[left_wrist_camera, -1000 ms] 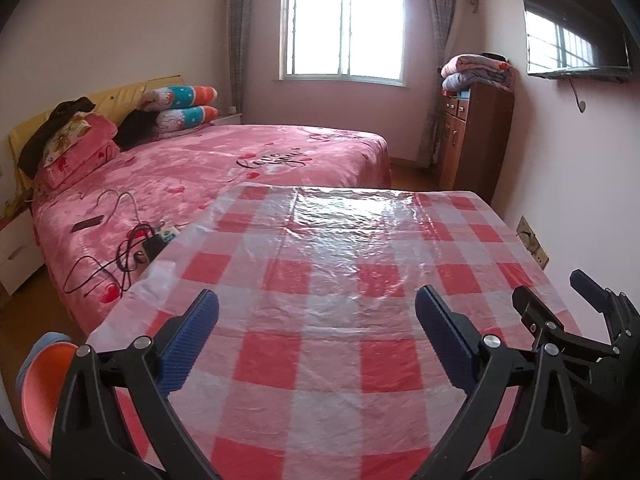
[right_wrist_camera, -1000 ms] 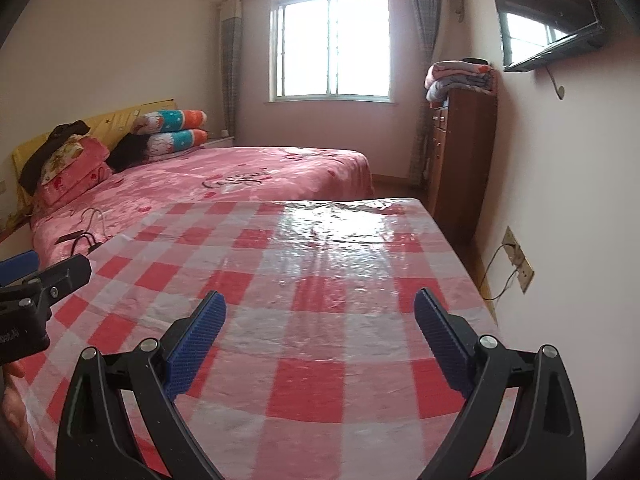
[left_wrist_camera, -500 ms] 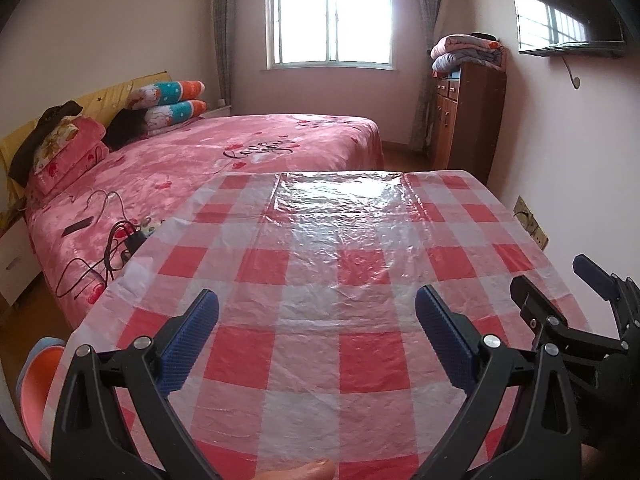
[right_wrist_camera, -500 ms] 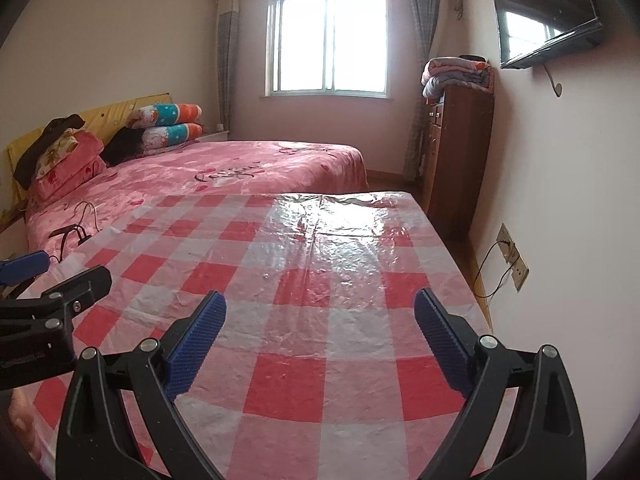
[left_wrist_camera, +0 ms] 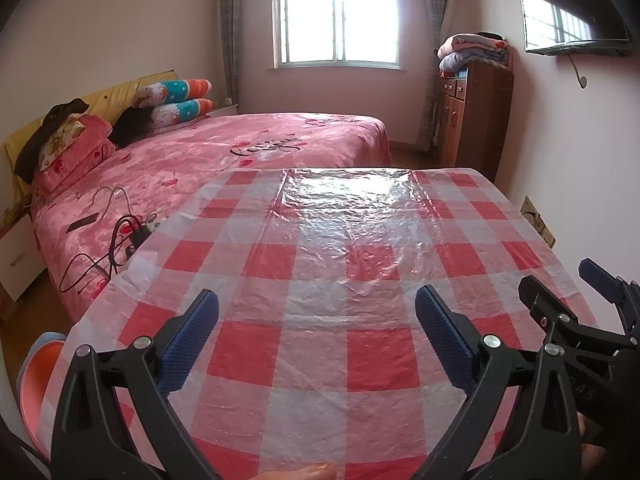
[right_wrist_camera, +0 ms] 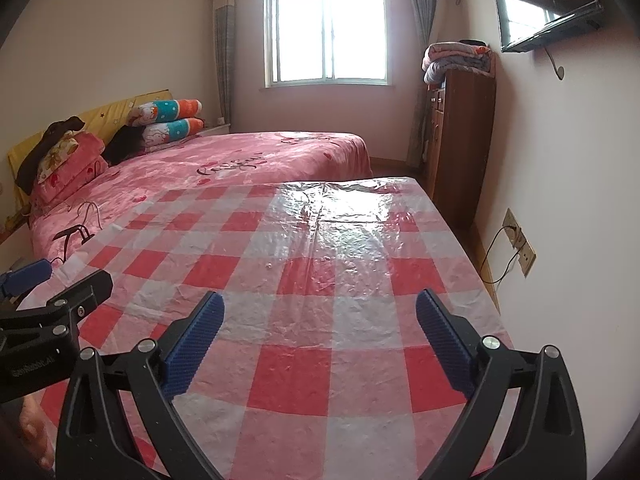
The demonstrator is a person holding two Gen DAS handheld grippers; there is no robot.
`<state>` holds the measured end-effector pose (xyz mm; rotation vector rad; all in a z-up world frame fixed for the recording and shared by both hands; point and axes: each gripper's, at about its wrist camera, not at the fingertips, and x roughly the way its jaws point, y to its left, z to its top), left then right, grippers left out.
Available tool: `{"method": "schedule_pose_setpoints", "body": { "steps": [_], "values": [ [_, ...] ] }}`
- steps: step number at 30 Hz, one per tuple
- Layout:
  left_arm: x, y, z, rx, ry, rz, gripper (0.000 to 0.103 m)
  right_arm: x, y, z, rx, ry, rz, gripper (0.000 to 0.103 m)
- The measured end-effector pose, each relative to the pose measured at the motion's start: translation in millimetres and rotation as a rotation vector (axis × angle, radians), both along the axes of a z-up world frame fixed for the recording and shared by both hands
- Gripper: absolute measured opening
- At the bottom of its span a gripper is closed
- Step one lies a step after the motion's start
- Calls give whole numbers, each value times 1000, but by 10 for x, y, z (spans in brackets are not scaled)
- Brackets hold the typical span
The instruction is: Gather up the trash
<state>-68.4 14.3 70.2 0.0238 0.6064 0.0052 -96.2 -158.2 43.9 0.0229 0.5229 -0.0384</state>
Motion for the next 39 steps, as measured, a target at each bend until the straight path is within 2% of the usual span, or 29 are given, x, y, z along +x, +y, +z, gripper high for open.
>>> {"method": "schedule_pose_setpoints", "body": {
  "steps": [23,25,29,35,39],
  "values": [
    [36,3,-58,-3,0,9,99,44,32,-44,-9,29,7,95],
    [85,27,-101,-15,28,17,99,75,24,-63,0,51,8,95],
    [261,52,-263,-4,137,39,99,183,-19,-126,37,129,-2,95],
    [471,56,-512,-10,265,54,99,355,-22,-292,12,247,-38,95],
    [561,44,-632,-16,311,49,99,447,-33,-394,-2,318,-70,95]
  ]
}}
